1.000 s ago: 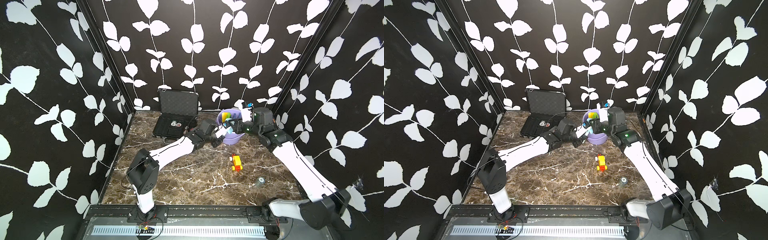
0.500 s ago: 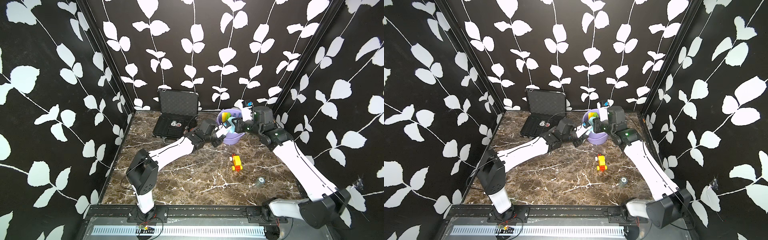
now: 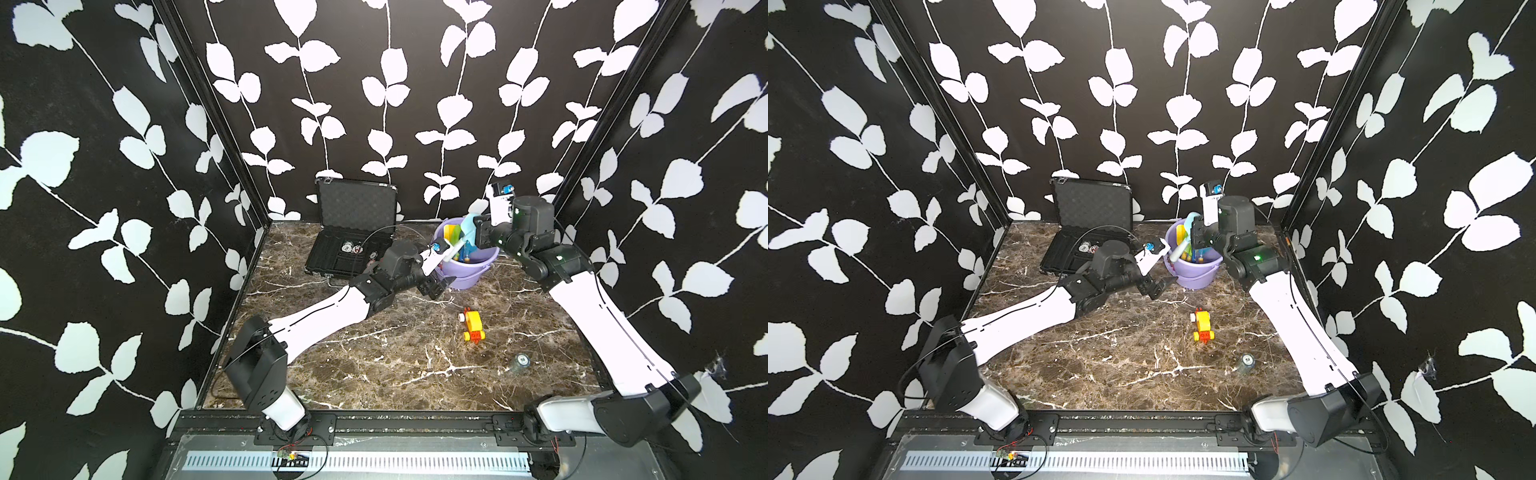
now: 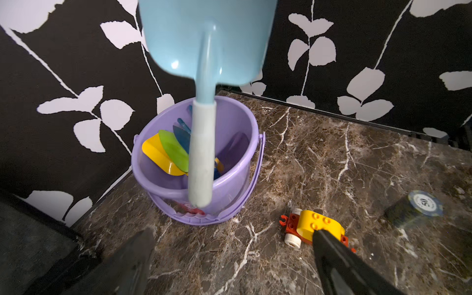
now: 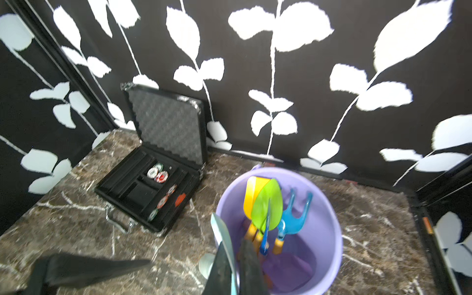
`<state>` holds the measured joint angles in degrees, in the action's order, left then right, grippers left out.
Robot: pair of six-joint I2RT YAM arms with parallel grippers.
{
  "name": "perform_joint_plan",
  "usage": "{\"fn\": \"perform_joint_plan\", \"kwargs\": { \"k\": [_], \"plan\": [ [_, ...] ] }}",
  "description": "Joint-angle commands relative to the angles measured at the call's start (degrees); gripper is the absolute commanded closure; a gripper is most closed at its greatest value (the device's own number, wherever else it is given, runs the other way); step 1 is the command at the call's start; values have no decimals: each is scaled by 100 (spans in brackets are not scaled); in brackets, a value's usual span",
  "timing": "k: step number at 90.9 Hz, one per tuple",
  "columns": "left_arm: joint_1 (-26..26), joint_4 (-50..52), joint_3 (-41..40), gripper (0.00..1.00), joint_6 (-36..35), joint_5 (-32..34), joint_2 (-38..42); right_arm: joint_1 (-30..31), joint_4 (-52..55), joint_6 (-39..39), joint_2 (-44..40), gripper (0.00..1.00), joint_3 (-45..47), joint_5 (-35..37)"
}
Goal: Organize the gardening tools
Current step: Pick up the gardening tool from the center of the board, then place the gardening tool in the container.
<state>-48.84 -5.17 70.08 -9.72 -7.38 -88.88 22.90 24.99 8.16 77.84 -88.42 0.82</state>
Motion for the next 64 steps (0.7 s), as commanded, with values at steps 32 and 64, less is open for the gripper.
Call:
{"fn": "perform_joint_plan", "kwargs": {
  "k": [32,64],
  "plan": [
    [-35,-818,-1820,1,716,2082,1794,12,-525,-961,554,100,-1021,1995],
    [-8,-1037,-3093,1,1103,3889,2983,-102,-641,-1178,1167,100,-506,2320]
  ]
}}
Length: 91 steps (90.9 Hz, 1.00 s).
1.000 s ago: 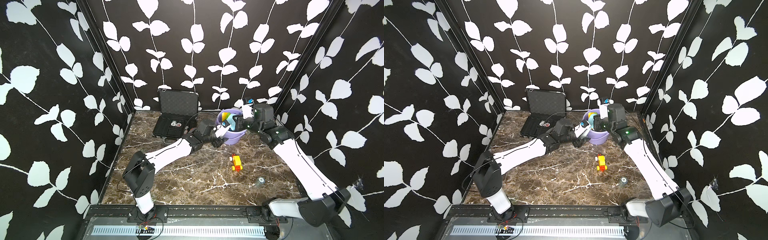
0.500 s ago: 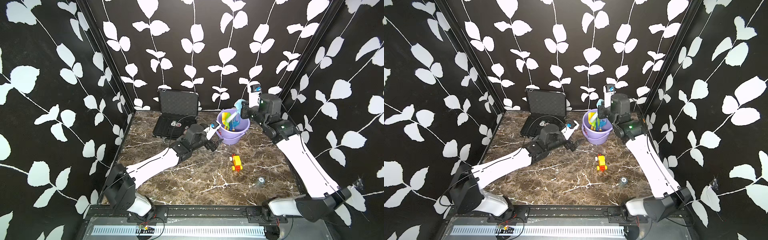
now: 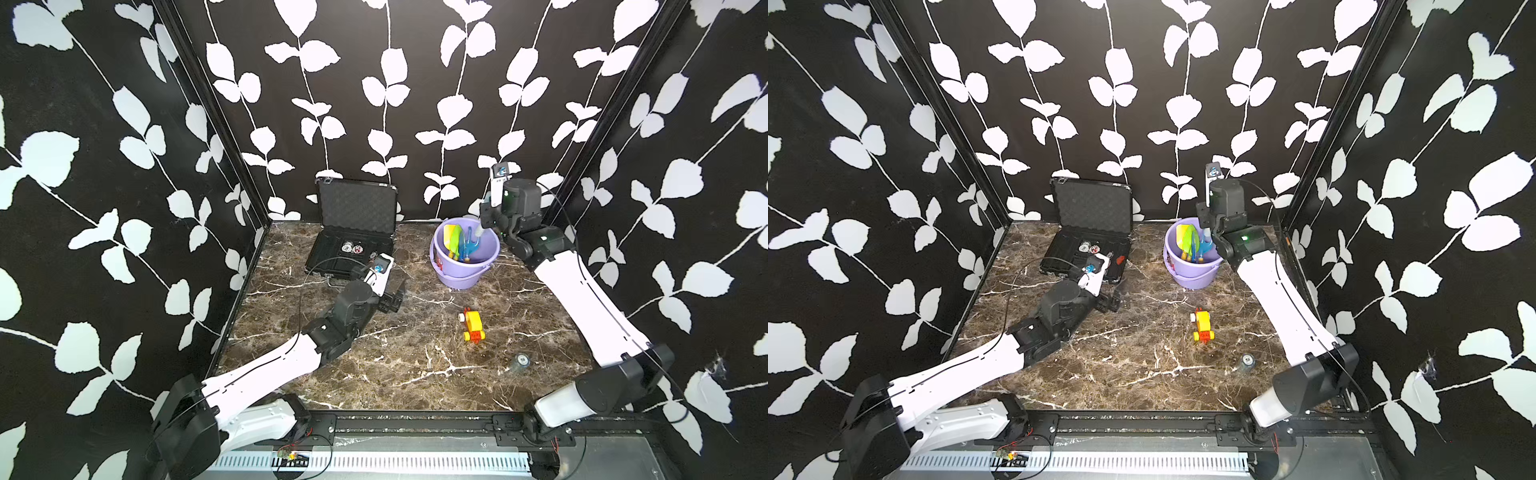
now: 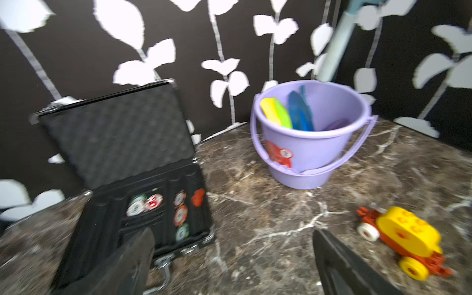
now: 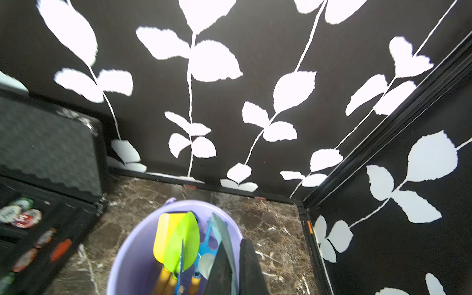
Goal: Organize the gardening tools
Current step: Place the gardening tool in the container.
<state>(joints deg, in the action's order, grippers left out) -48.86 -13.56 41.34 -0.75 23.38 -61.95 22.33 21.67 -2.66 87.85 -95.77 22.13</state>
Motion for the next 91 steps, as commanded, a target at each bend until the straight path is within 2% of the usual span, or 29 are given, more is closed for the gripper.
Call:
{"fn": "perform_joint_plan", "kwargs": {
  "k": [1,37,69,91],
  "plan": [
    [-3,-172,-230,1,216,847,307,-49,-320,-91,186,100,249,188],
    [104,186,-577,1,408,1390,734,-188,-529,162,983,100,714,-44],
    [382,385,-930,1,634,1413,1037,-288,-1083,503,1286,100,1435,-180],
    [665,527,-1164,1,801,1370,1264,-393,-1189,688,1493,100,1570,-242]
  ]
}}
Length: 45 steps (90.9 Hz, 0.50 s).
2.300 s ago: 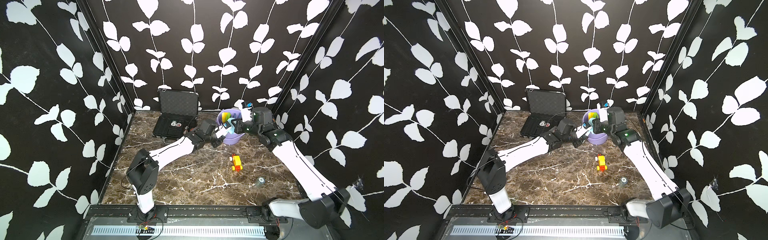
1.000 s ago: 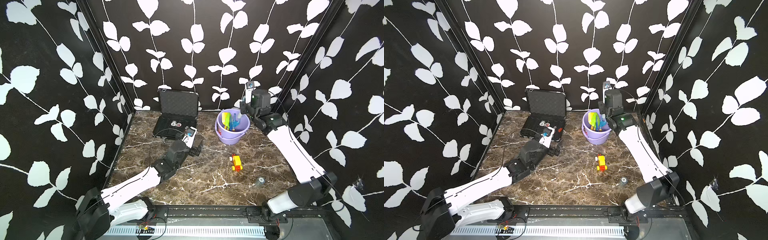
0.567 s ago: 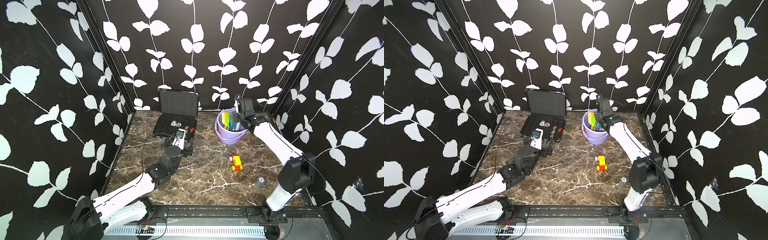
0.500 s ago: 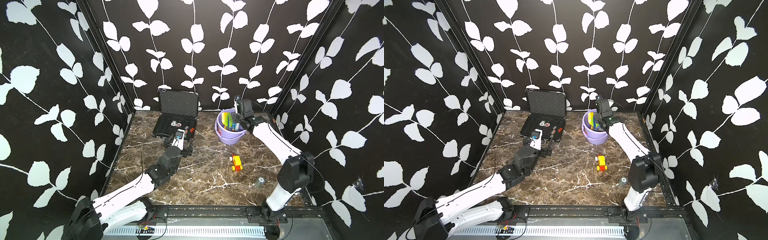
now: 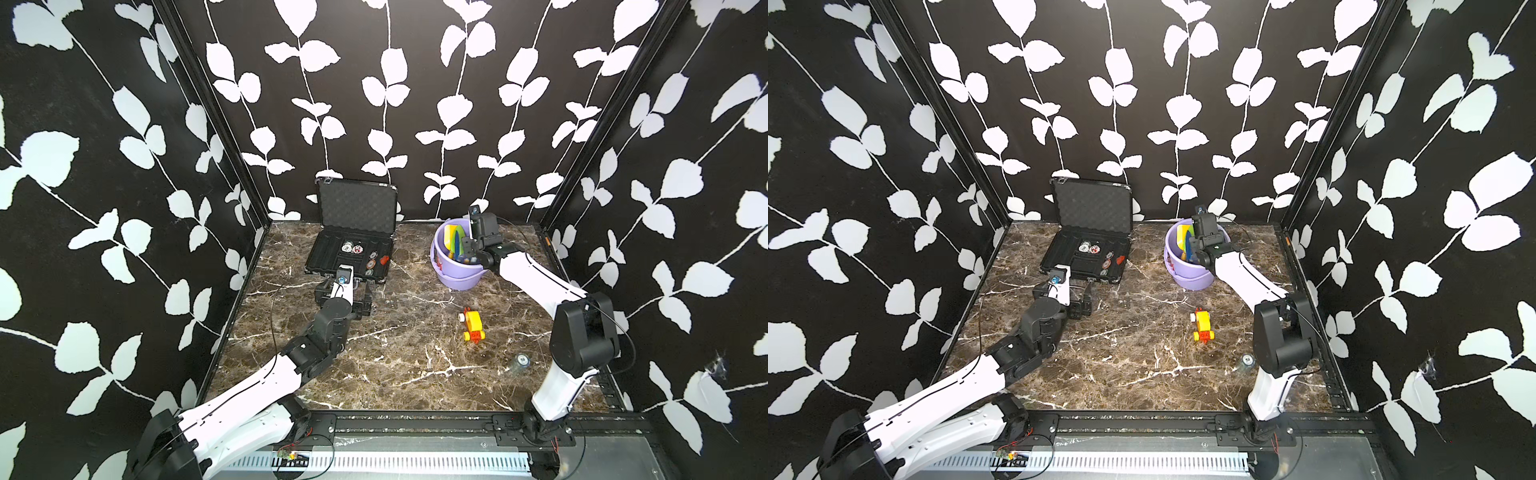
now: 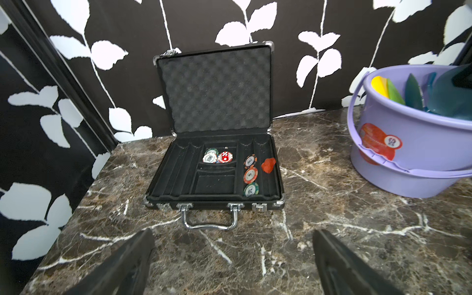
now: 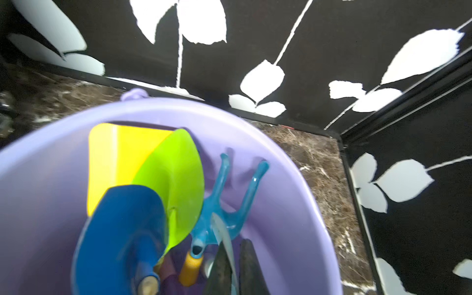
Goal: Organize the gardening tools
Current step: Place the gardening tool in the container.
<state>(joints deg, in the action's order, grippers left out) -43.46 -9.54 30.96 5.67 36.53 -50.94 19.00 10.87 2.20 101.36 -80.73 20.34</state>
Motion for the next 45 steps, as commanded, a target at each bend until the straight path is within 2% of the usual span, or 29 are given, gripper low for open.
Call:
{"fn": "perform_joint_plan", "kwargs": {
  "k": [1,8,18,34,41,45],
  "plan": [
    [135,144,-130,1,169,59,167,-62,-106,215,149,100,62,-68],
    [207,219,-161,1,198,72,204,-85,-8,268,145,100,-1,-118],
    [254,301,-189,1,179,153,221,-90,168,298,3,77,-112,-216],
    [294,436,-219,1,123,411,216,-90,384,379,-541,34,-128,-253],
    [294,444,-262,1,127,470,225,-90,439,434,-806,20,-59,-198],
    [466,443,-285,1,127,475,241,-89,435,459,-902,15,32,-148]
  ]
}}
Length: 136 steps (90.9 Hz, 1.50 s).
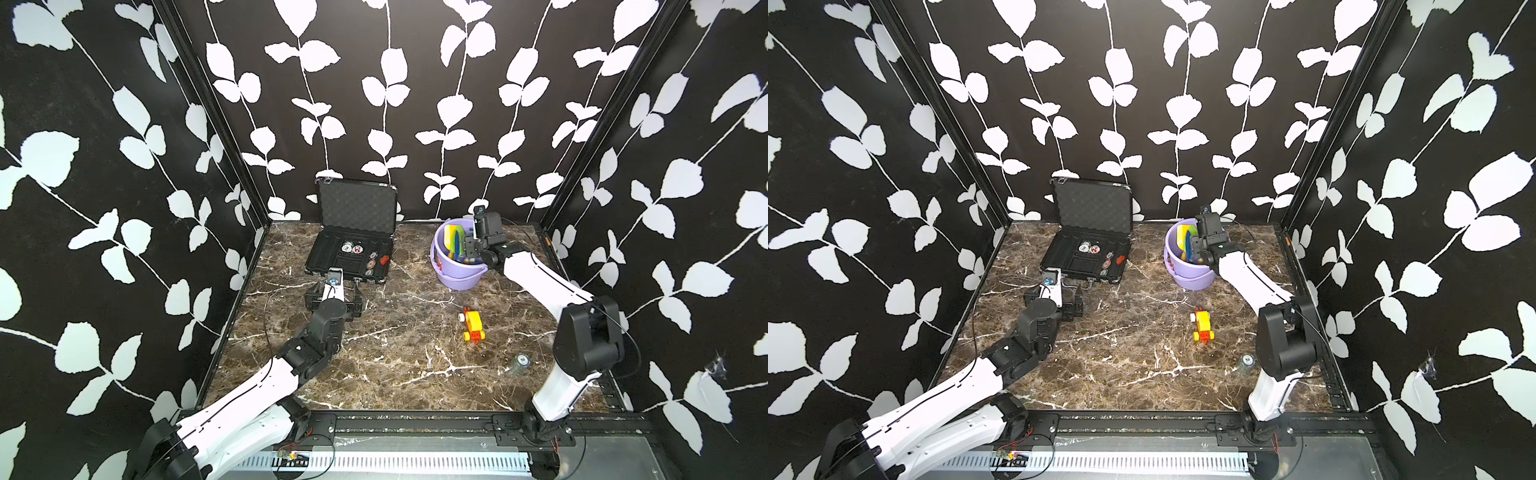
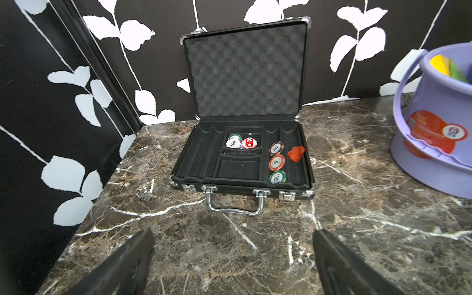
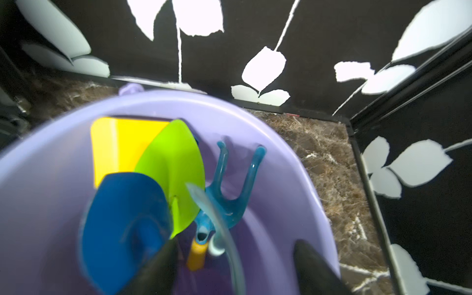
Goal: Organize the gardening tools
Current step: Place the gardening tool in the container, then reset both arms
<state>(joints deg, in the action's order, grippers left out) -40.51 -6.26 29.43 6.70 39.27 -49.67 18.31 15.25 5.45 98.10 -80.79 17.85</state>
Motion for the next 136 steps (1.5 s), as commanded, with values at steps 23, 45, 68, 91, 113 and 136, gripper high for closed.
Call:
{"fn": "perform_joint_plan", "kwargs": {
  "k": [23,45,68,91,113,136],
  "plan": [
    [377,18,-207,1,-70,238,57,-29,-67,350,-1483,1,924,928],
    [860,-196,-284,1,-168,-6,-85,-46,-491,710,-2269,1,2324,1672],
    [1484,-445,-284,1,-319,-279,-558,-46,-1151,916,-2685,1,3525,2015],
    [2155,-773,-198,1,-403,-913,-964,-46,-1546,649,-2617,0,4009,2232],
    [2744,-935,-119,1,-561,-1183,-1231,-47,-1912,558,-2522,1,4226,2300],
    [3087,-1460,-321,1,-716,-1352,-1310,-50,-2703,-143,-2471,1,4656,2213]
  ]
}}
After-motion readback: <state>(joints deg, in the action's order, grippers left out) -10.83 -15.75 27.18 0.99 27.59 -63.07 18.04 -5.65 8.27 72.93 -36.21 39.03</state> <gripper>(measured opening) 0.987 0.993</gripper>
